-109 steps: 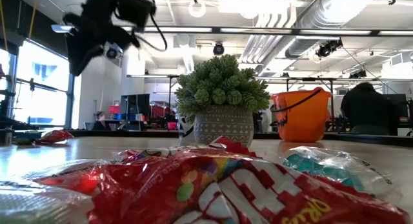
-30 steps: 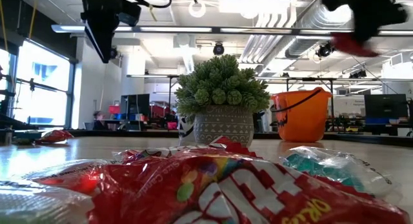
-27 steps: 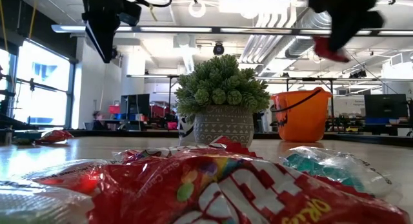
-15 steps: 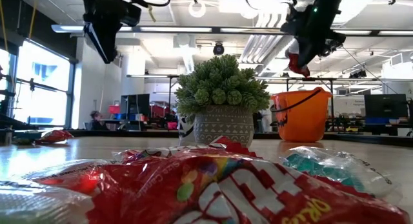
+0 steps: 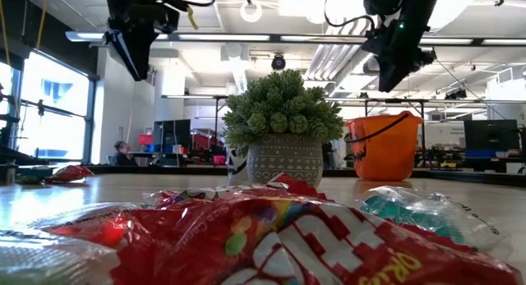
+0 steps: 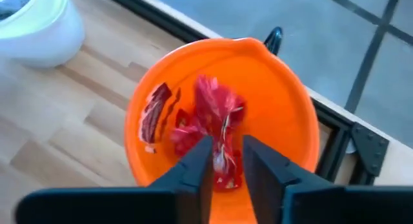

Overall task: Sort candy
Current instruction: Put the red candy into the orange bucket

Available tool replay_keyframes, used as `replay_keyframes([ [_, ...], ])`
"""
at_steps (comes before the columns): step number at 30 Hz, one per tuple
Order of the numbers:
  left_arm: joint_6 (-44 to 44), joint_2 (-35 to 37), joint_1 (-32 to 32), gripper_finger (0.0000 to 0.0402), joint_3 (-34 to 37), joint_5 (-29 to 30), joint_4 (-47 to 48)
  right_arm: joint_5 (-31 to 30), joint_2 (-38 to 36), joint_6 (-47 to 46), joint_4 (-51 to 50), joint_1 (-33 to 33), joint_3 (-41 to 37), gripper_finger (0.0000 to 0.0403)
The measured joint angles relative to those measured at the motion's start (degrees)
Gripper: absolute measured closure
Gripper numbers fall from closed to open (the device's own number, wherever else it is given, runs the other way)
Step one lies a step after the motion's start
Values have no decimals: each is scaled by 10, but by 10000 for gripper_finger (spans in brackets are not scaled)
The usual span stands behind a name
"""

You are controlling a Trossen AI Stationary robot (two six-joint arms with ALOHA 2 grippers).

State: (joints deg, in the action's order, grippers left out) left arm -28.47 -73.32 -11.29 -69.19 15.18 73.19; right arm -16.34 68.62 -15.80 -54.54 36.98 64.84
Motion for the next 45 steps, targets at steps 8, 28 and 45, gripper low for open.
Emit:
replay_keyframes([
  [8,-9,0,0,277,0,-5,1,167,0,-54,-32,4,0,245],
  [28,27,0,9,277,0,-26,2,264,4,-438,-85,-453,-1,258],
  [45,47,0,54,277,0,-26,2,273,221,-536,-13,-689,-1,258],
])
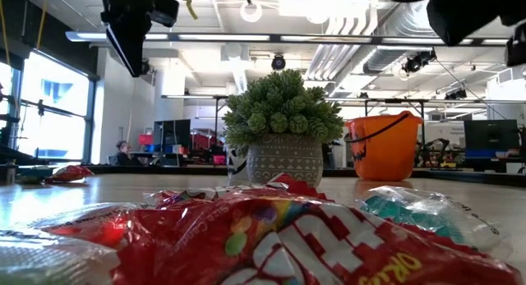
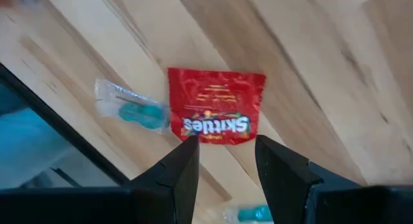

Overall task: Sort candy
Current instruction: Put the red candy into the orange bucket

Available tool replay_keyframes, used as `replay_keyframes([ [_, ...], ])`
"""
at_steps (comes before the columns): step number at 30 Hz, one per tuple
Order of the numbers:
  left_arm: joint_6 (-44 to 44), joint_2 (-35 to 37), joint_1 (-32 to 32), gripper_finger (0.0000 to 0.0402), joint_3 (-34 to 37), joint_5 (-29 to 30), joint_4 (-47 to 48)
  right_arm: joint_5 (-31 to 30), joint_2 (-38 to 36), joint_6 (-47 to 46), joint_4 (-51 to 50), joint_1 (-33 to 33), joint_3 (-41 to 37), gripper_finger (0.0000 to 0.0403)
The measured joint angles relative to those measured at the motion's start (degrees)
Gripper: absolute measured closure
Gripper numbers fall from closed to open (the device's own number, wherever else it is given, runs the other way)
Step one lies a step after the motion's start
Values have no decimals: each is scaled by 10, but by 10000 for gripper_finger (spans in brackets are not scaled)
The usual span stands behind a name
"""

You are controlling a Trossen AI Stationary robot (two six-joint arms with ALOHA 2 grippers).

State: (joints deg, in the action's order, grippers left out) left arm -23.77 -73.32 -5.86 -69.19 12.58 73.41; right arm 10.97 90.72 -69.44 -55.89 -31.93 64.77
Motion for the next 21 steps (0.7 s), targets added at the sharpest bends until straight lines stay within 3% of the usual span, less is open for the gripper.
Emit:
replay_keyframes([
  [6,-2,0,4,277,0,-4,0,2,63,52,43,-9,0,258],
  [11,-11,0,4,277,0,-42,4,2,105,93,60,-8,0,258],
  [21,-7,0,21,277,0,-46,5,42,172,109,85,-18,3,258],
])
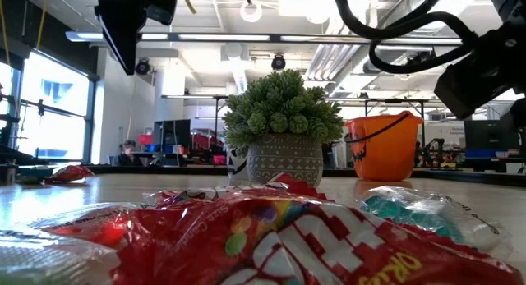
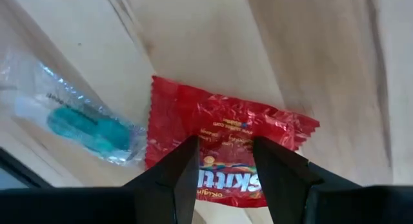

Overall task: Sort candy
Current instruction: Put the red candy into the orange bucket

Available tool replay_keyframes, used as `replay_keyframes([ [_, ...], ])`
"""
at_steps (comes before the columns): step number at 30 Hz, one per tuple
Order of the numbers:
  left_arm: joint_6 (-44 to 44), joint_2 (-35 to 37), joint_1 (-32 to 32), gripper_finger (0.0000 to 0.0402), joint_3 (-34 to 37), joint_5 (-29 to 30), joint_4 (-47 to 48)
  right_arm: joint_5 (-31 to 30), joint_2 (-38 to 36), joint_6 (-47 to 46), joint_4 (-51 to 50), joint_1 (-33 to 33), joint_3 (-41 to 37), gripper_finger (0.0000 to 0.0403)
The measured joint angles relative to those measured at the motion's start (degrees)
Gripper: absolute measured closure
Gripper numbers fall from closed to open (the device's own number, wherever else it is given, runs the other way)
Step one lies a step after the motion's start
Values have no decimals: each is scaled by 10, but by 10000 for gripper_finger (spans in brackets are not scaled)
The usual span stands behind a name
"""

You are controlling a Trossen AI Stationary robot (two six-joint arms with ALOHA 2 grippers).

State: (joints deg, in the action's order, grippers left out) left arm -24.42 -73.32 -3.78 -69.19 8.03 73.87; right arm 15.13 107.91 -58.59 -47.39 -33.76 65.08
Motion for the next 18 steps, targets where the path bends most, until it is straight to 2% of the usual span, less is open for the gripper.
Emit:
replay_keyframes([
  [7,5,0,13,277,0,0,0,-7,21,-14,-7,0,2,269],
  [15,6,0,25,277,0,2,0,-28,21,-43,-18,0,1,360],
  [18,5,0,27,277,0,2,0,-29,21,-42,-18,-1,0,376],
])
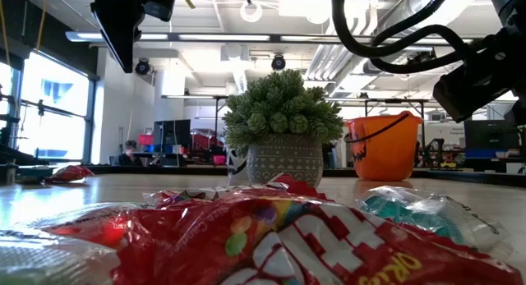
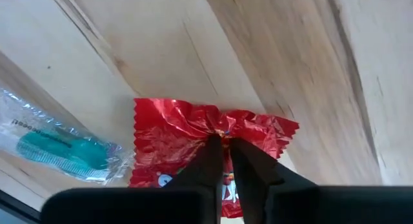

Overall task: Sort candy
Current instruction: Put the red candy into the orange bucket

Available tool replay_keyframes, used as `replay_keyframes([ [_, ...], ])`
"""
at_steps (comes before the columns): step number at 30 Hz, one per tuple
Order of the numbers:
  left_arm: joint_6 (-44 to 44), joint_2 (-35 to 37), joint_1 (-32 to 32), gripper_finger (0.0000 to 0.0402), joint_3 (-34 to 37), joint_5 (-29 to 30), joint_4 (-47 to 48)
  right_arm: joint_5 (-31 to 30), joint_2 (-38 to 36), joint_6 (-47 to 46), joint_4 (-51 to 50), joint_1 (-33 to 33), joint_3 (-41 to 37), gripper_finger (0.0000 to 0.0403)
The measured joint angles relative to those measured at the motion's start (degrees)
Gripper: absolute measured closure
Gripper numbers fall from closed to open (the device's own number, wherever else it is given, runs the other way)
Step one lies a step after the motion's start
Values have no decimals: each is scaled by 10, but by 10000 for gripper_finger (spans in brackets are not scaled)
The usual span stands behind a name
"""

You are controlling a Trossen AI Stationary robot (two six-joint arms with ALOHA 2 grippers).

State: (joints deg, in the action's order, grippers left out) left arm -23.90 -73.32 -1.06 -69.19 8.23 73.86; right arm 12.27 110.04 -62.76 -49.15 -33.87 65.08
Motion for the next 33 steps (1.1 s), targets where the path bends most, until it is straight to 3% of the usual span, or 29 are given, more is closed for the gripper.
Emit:
replay_keyframes([
  [16,-15,0,0,277,0,0,-1,2,0,27,16,0,0,252],
  [33,-31,0,0,277,0,1,-3,-23,5,24,-9,1,2,247],
])
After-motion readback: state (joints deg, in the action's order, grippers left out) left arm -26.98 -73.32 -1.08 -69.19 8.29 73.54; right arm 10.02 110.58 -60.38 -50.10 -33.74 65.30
